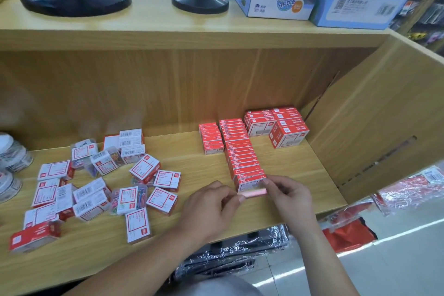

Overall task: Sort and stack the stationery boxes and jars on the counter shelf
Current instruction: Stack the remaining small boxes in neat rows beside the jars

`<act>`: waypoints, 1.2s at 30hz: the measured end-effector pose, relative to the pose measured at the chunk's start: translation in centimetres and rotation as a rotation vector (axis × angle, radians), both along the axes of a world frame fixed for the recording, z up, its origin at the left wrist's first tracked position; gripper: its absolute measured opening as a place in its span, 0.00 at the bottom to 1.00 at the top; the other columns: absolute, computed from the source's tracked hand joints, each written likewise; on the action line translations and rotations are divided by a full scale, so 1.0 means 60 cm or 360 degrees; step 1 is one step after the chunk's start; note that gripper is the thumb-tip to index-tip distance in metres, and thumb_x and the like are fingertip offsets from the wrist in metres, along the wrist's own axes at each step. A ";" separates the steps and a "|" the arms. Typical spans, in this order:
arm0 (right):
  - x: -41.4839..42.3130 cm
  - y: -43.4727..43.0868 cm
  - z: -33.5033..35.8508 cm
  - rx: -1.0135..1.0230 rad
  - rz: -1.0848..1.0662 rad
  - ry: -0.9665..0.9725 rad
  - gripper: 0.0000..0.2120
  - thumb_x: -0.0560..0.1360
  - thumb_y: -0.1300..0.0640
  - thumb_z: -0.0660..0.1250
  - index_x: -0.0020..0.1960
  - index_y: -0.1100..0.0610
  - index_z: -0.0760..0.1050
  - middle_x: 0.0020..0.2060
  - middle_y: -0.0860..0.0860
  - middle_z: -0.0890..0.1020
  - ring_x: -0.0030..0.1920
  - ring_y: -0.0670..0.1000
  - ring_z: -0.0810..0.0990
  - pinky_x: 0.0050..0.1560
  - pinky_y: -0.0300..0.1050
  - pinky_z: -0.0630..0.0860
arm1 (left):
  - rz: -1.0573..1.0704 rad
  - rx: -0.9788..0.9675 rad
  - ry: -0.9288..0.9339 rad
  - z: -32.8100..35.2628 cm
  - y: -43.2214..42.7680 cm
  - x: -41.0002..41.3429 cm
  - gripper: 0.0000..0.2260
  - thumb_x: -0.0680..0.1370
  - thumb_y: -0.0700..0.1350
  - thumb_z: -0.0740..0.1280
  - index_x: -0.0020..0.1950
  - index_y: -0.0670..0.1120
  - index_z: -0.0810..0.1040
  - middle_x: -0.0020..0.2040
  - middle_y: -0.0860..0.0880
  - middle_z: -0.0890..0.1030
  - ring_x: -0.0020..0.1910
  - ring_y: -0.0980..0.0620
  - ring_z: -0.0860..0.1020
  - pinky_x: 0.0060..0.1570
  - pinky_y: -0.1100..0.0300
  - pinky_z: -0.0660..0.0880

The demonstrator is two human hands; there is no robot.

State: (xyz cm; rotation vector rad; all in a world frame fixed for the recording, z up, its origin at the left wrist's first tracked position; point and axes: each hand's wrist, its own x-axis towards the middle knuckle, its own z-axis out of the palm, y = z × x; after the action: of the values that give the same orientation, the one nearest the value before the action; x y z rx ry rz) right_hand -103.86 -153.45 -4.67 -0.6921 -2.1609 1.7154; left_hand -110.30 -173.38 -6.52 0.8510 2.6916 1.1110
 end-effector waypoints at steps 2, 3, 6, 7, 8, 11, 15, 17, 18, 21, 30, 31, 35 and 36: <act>0.009 0.006 0.005 -0.0016 0.0096 -0.0028 0.07 0.79 0.58 0.69 0.52 0.52 0.86 0.46 0.45 0.87 0.50 0.42 0.84 0.50 0.35 0.76 | 0.0066 -0.0059 0.0011 0.007 0.005 -0.007 0.17 0.81 0.65 0.60 0.51 0.55 0.83 0.43 0.56 0.78 0.42 0.55 0.77 0.35 0.59 0.68; 0.013 0.008 0.005 -0.0001 0.0147 -0.0042 0.07 0.79 0.56 0.70 0.54 0.51 0.85 0.48 0.46 0.87 0.51 0.43 0.83 0.51 0.35 0.76 | 0.0099 -0.0095 0.0005 0.012 0.008 -0.012 0.17 0.81 0.64 0.61 0.51 0.55 0.83 0.43 0.56 0.78 0.43 0.54 0.78 0.35 0.59 0.67; 0.019 0.009 0.003 0.0149 0.0287 -0.0071 0.14 0.72 0.52 0.77 0.57 0.45 0.84 0.46 0.51 0.83 0.45 0.43 0.80 0.49 0.36 0.76 | 0.0087 -0.0231 0.0054 0.022 0.017 -0.019 0.19 0.81 0.66 0.58 0.50 0.54 0.81 0.43 0.55 0.76 0.43 0.53 0.78 0.34 0.58 0.64; 0.020 0.008 -0.002 0.0250 0.0321 -0.0075 0.17 0.70 0.53 0.79 0.57 0.42 0.83 0.44 0.52 0.80 0.42 0.42 0.78 0.47 0.36 0.75 | 0.0048 -0.0279 0.0086 0.020 0.018 -0.018 0.21 0.81 0.67 0.56 0.51 0.54 0.80 0.44 0.55 0.76 0.43 0.53 0.79 0.34 0.58 0.65; 0.020 0.006 -0.008 0.0339 0.0331 -0.0070 0.19 0.69 0.54 0.80 0.57 0.40 0.82 0.43 0.52 0.78 0.41 0.43 0.77 0.46 0.36 0.75 | 0.0015 -0.0315 0.0111 0.017 0.018 -0.017 0.23 0.81 0.68 0.54 0.53 0.54 0.80 0.45 0.55 0.76 0.43 0.53 0.80 0.35 0.58 0.66; 0.015 0.003 -0.029 0.0525 0.0229 -0.0033 0.20 0.70 0.56 0.79 0.57 0.37 0.80 0.41 0.51 0.76 0.41 0.46 0.77 0.45 0.38 0.76 | -0.0022 -0.0425 0.0171 0.015 0.013 -0.013 0.24 0.79 0.71 0.54 0.59 0.55 0.77 0.46 0.56 0.75 0.44 0.54 0.79 0.36 0.58 0.67; 0.009 -0.004 -0.042 0.0689 0.0114 0.0009 0.15 0.72 0.54 0.77 0.56 0.39 0.82 0.38 0.48 0.75 0.39 0.46 0.78 0.44 0.44 0.78 | -0.0034 -0.0480 0.0195 0.018 0.014 -0.014 0.17 0.81 0.65 0.58 0.58 0.55 0.76 0.48 0.55 0.75 0.47 0.50 0.80 0.37 0.57 0.65; 0.008 -0.005 -0.044 0.0743 0.0097 0.0023 0.17 0.73 0.54 0.77 0.59 0.41 0.82 0.38 0.46 0.75 0.40 0.45 0.78 0.43 0.42 0.77 | 0.0004 -0.0449 0.0183 0.017 0.017 -0.017 0.17 0.82 0.65 0.58 0.57 0.55 0.76 0.49 0.54 0.76 0.48 0.50 0.80 0.38 0.56 0.66; 0.007 -0.003 -0.045 0.0763 0.0099 0.0014 0.18 0.73 0.53 0.76 0.61 0.43 0.81 0.38 0.45 0.75 0.40 0.45 0.78 0.42 0.41 0.77 | 0.0015 -0.0443 0.0180 0.016 0.018 -0.017 0.17 0.81 0.65 0.58 0.58 0.55 0.76 0.49 0.54 0.77 0.48 0.50 0.81 0.38 0.56 0.68; 0.004 0.002 -0.047 0.0953 0.0182 -0.0059 0.18 0.75 0.50 0.73 0.64 0.41 0.79 0.38 0.44 0.73 0.38 0.44 0.76 0.40 0.44 0.77 | 0.0053 -0.0416 0.0184 0.014 0.018 -0.018 0.17 0.81 0.66 0.58 0.60 0.56 0.74 0.47 0.55 0.77 0.46 0.50 0.81 0.37 0.56 0.68; 0.002 0.001 -0.041 0.1208 0.0270 -0.0131 0.14 0.78 0.47 0.69 0.63 0.41 0.78 0.38 0.43 0.69 0.39 0.46 0.73 0.37 0.45 0.72 | 0.0039 -0.0636 0.0594 -0.011 0.034 -0.010 0.24 0.80 0.58 0.55 0.65 0.46 0.81 0.44 0.53 0.80 0.34 0.53 0.81 0.25 0.60 0.70; 0.001 0.001 -0.038 0.1225 0.0279 -0.0140 0.14 0.78 0.48 0.68 0.63 0.42 0.77 0.38 0.42 0.69 0.39 0.47 0.73 0.37 0.45 0.72 | 0.0050 -0.0635 0.0700 -0.020 0.038 -0.008 0.24 0.79 0.57 0.55 0.62 0.44 0.83 0.42 0.53 0.81 0.31 0.54 0.81 0.22 0.62 0.69; 0.003 0.000 -0.029 0.1213 0.0320 -0.0163 0.15 0.78 0.47 0.68 0.64 0.42 0.77 0.38 0.43 0.68 0.39 0.46 0.72 0.37 0.44 0.71 | 0.0086 -0.0631 0.0806 -0.024 0.045 -0.005 0.25 0.78 0.54 0.55 0.60 0.41 0.84 0.41 0.50 0.81 0.29 0.52 0.80 0.22 0.62 0.69; 0.004 0.000 -0.028 0.1208 0.0321 -0.0175 0.14 0.78 0.47 0.68 0.64 0.42 0.77 0.38 0.43 0.68 0.39 0.46 0.72 0.37 0.44 0.71 | 0.0093 -0.0639 0.0776 -0.022 0.046 -0.007 0.25 0.78 0.55 0.55 0.60 0.41 0.83 0.41 0.50 0.81 0.29 0.52 0.80 0.22 0.62 0.69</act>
State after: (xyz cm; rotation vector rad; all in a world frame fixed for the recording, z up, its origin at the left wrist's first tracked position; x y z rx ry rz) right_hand -103.61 -153.44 -6.32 -0.3644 -2.7511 0.7975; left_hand -110.70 -170.64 -7.85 1.0797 3.1767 0.3632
